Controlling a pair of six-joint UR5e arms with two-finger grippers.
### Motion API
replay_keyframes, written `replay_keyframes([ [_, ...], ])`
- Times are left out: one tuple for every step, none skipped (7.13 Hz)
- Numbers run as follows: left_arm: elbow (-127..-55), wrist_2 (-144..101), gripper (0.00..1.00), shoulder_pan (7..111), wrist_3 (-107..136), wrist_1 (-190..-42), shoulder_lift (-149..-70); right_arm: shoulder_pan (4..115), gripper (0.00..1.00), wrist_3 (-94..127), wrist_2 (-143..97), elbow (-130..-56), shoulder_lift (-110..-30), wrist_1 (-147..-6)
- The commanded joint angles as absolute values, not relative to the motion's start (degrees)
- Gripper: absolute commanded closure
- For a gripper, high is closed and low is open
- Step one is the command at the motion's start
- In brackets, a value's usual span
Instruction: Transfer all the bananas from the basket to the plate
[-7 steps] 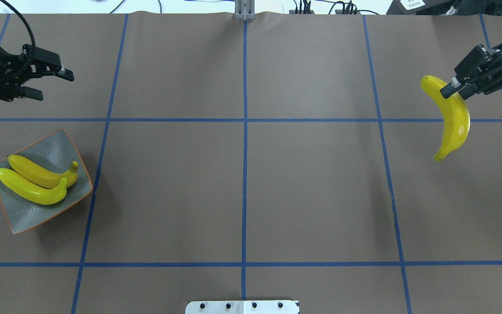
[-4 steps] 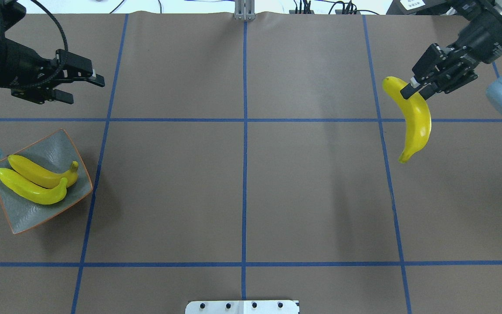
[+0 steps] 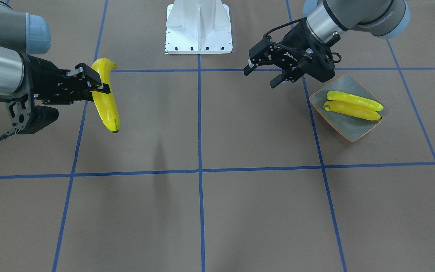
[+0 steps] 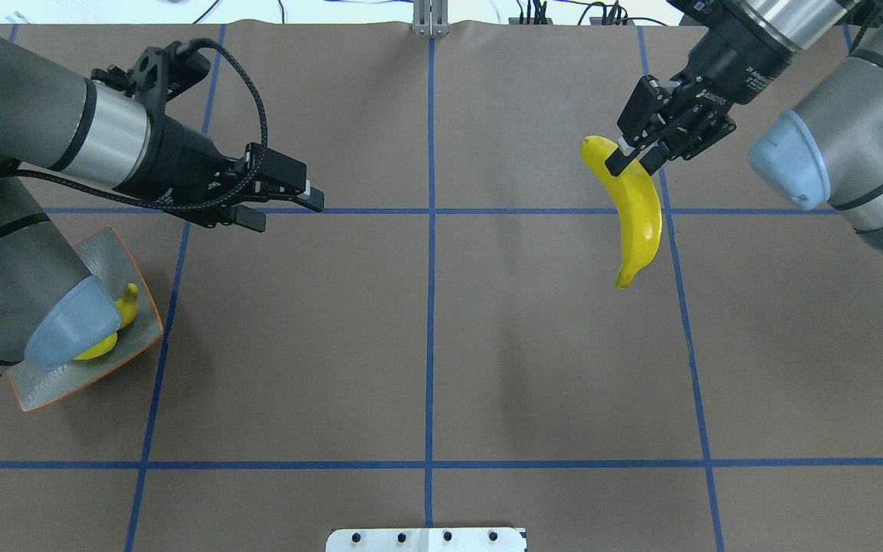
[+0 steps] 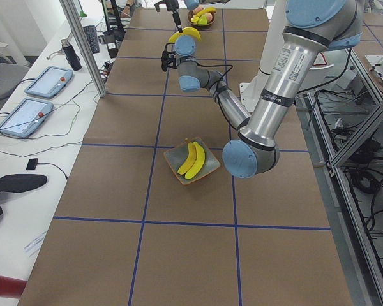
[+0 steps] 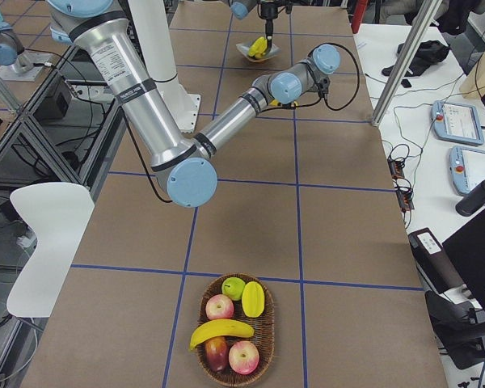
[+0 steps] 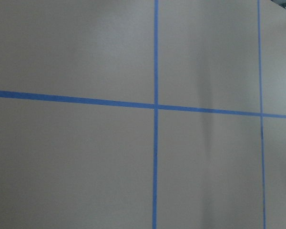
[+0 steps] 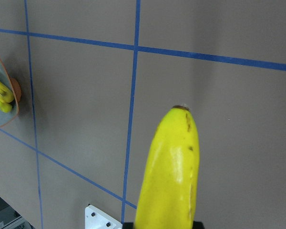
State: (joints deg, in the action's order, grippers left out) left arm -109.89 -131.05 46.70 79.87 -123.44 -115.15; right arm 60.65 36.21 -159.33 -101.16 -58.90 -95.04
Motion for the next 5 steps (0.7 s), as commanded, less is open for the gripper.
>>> replay_keyframes([
  [-109.51, -130.96, 0.0, 46.06, 81.65, -125.07, -115.58, 56.01, 1.0, 51.41, -147.71, -101.96, -59.23, -81.05],
  [-109.69, -131.04, 0.0, 45.79, 81.65, -125.16, -115.58, 54.94, 1.0, 59.94, -147.13, -100.91, -58.89, -73.9],
  [-109.86, -131.04, 0.0, 45.62, 81.74, -125.16, -115.66, 53.97, 1.0, 66.55, -145.82, -100.9, -58.63, -69.65],
  [-110.12, -131.04, 0.0, 45.18, 81.74, -125.24, -115.66, 53.09, 1.0, 72.02, -145.64, -100.72, -58.36, -67.43],
  [-110.3, -131.04, 0.0, 45.09, 81.74, -125.68, -115.75, 52.22, 1.0, 77.99, -145.63, -100.64, -57.4, -64.71],
])
